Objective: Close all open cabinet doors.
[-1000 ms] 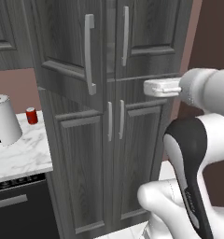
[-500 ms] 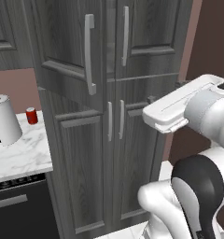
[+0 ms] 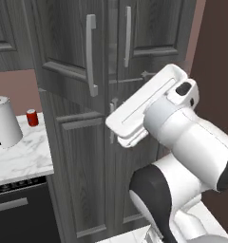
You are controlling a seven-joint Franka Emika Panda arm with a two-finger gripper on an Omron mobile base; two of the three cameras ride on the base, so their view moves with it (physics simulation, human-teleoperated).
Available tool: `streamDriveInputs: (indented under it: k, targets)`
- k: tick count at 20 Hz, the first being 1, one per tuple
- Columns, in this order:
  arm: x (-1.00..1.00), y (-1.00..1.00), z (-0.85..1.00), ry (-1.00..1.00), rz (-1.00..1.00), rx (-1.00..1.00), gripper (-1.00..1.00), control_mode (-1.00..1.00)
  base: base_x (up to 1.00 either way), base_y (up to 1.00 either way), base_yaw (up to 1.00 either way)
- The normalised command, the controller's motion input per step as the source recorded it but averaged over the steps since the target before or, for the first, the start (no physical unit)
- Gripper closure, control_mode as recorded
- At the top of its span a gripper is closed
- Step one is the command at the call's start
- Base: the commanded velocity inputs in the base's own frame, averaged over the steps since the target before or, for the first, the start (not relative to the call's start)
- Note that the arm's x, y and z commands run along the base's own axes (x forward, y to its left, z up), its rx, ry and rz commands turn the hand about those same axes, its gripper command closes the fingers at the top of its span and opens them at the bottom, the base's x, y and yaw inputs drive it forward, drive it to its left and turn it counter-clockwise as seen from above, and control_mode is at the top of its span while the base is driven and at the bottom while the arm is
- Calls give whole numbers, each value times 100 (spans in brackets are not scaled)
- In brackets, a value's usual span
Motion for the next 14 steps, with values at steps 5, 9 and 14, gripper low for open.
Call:
streamDriveInputs:
  k: [5, 9, 14]
  targets:
    - [0, 98, 15, -16, -1, -28, -100, -100, 0, 0, 0]
    - [4, 98, 9, -5, -12, -27, -100, -100, 0, 0, 0]
    - [6, 67, 1, 1, -23, -20, -100, -100, 0, 0, 0]
